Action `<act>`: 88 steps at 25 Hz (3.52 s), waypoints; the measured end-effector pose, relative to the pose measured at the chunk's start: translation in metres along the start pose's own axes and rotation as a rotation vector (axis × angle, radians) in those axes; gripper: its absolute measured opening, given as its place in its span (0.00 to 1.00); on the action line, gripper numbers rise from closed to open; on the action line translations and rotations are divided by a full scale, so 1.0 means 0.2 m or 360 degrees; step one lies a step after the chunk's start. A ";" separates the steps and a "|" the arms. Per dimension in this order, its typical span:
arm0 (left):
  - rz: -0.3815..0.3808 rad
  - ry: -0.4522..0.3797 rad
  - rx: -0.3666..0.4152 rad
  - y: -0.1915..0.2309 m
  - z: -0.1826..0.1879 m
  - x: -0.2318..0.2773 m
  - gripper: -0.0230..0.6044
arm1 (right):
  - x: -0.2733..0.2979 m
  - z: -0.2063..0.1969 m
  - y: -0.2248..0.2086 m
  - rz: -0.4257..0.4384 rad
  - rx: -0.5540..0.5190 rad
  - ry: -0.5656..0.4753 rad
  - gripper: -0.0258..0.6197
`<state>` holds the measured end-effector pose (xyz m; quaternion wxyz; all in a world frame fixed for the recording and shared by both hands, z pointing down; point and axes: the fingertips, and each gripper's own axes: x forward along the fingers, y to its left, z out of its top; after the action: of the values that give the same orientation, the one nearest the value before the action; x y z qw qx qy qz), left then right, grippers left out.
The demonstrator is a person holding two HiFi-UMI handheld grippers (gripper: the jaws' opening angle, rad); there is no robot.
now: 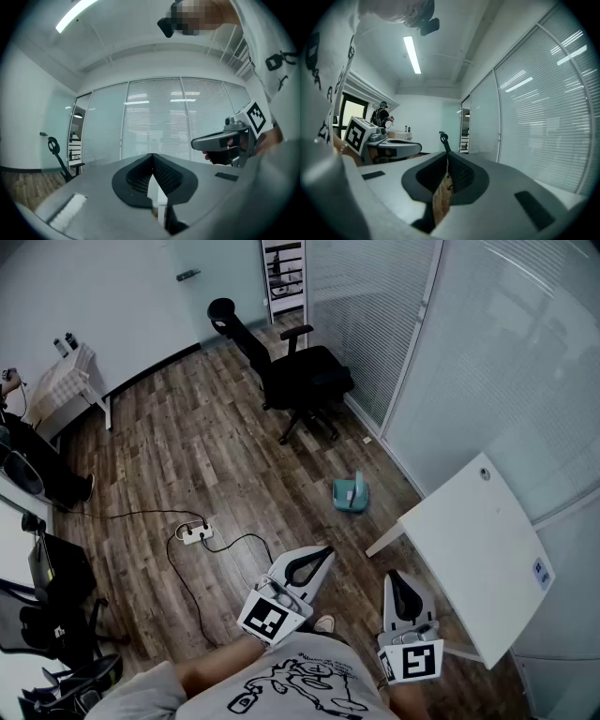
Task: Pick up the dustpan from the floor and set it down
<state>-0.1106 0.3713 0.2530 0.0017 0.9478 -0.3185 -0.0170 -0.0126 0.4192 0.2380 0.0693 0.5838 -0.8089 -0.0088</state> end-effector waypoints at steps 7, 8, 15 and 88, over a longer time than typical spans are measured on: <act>0.0004 0.0007 -0.0036 0.07 -0.03 -0.04 0.03 | 0.05 0.00 0.05 -0.0016 0.0010 -0.0004 0.05; 0.0004 0.0006 -0.0042 0.09 -0.03 -0.05 0.02 | 0.07 0.00 0.06 -0.0024 0.0016 -0.0004 0.05; 0.0019 0.0006 -0.0071 0.25 -0.05 -0.19 0.03 | 0.15 0.02 0.23 -0.0056 -0.0001 0.0014 0.05; 0.0084 0.0075 -0.0069 0.72 -0.19 1.46 0.02 | 1.19 -0.22 -1.16 0.0096 0.0112 0.0103 0.05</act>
<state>0.0364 0.0807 0.2833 0.0301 0.9389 -0.3428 -0.0015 0.1389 0.1236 0.2828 0.0751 0.5613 -0.8232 0.0405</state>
